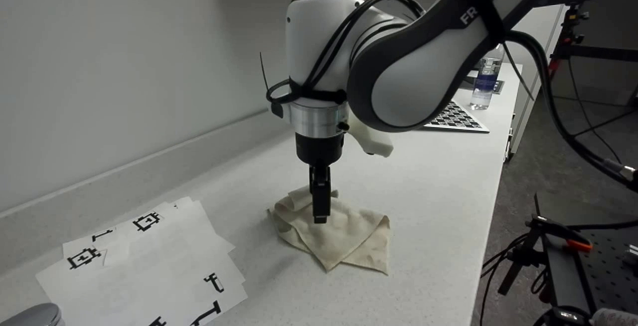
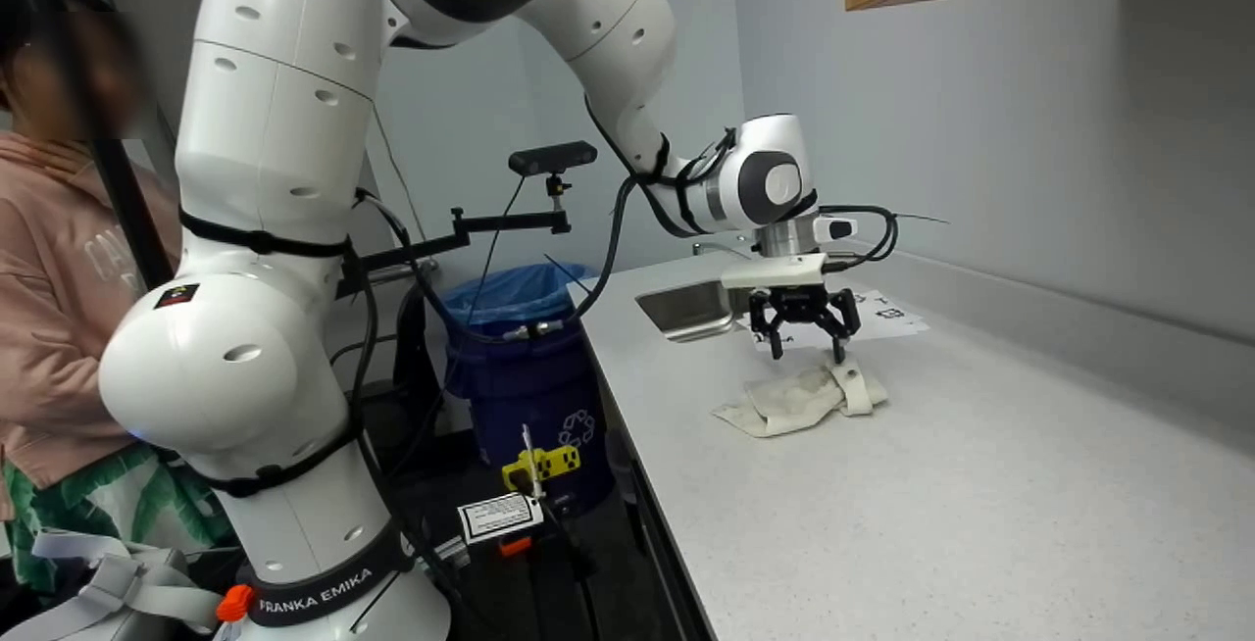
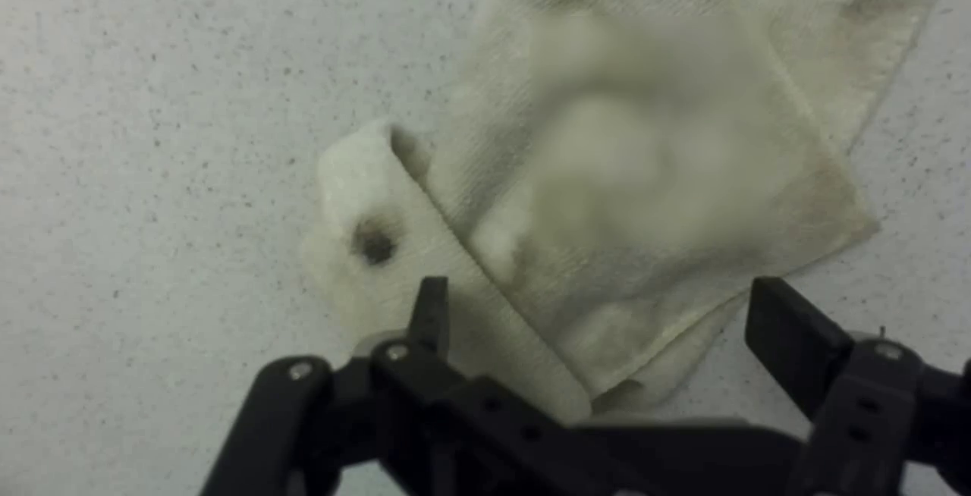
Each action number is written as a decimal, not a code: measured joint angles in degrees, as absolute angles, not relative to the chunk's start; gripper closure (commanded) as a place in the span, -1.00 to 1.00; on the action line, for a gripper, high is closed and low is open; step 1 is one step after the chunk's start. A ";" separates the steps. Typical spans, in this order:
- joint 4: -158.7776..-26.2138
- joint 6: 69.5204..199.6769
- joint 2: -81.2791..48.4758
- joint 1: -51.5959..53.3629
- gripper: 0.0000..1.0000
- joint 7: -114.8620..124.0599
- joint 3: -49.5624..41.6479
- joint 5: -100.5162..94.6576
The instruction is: Wipe the countertop with the towel
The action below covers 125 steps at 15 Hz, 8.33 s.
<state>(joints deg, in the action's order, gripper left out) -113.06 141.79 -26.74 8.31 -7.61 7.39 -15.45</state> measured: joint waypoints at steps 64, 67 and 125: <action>-116.76 153.68 -29.22 7.86 0.95 3.64 -4.71 -7.84; -116.03 153.68 -29.27 8.69 0.95 3.54 -2.13 -8.05; -110.78 155.90 -33.37 11.53 0.95 -0.31 6.13 -7.59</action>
